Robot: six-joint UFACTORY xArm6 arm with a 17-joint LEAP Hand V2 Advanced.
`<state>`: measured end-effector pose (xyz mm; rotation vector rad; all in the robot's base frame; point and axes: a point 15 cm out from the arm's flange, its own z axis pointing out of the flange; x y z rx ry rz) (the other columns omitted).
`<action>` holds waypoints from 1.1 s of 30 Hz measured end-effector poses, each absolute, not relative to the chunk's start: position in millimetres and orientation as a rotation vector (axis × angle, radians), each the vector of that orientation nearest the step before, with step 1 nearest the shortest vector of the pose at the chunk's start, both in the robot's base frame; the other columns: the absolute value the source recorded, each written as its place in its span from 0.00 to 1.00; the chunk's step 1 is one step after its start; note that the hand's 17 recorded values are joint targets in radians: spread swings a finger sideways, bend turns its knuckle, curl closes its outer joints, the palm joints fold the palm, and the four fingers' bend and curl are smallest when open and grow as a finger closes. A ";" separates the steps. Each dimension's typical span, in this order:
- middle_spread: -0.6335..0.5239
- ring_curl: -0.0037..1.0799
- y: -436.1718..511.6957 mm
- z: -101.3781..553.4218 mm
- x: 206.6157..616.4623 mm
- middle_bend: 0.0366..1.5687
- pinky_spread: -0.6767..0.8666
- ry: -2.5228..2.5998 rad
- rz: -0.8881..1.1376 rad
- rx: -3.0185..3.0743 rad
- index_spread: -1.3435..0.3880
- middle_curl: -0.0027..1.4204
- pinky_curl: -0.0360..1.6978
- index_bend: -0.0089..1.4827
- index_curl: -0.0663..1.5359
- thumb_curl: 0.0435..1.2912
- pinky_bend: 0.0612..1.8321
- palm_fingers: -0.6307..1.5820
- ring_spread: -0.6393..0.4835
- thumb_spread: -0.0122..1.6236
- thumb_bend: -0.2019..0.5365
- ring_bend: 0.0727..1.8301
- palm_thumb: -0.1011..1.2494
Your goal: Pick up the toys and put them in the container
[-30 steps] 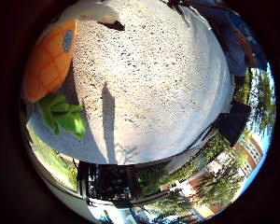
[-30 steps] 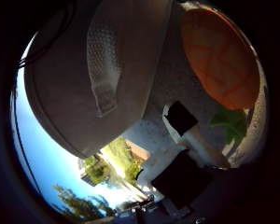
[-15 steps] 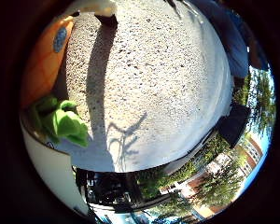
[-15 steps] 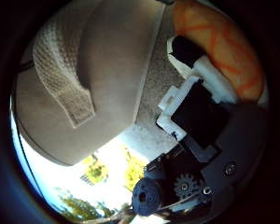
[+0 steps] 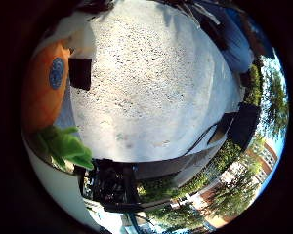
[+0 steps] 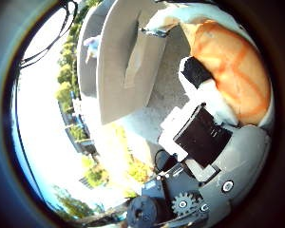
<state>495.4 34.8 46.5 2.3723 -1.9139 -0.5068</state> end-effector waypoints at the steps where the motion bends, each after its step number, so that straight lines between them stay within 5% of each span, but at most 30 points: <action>1: 0.32 0.71 37.9 57.0 488.0 0.70 0.61 -1.897 -0.508 2.380 0.24 0.76 0.52 0.43 0.22 0.48 0.72 0.68 0.49 0.72 0.25 0.78 0.81; 17: 0.32 0.75 104.8 216.1 407.1 0.78 0.56 -1.687 -0.484 2.573 0.14 0.83 0.61 0.53 0.38 0.54 0.77 0.61 0.48 0.72 0.25 0.85 0.78; 33: 0.32 0.75 261.8 243.9 473.8 0.84 0.54 -1.587 -0.402 2.765 0.09 0.83 0.64 0.48 0.63 0.57 0.81 0.57 0.48 0.72 0.25 0.90 0.77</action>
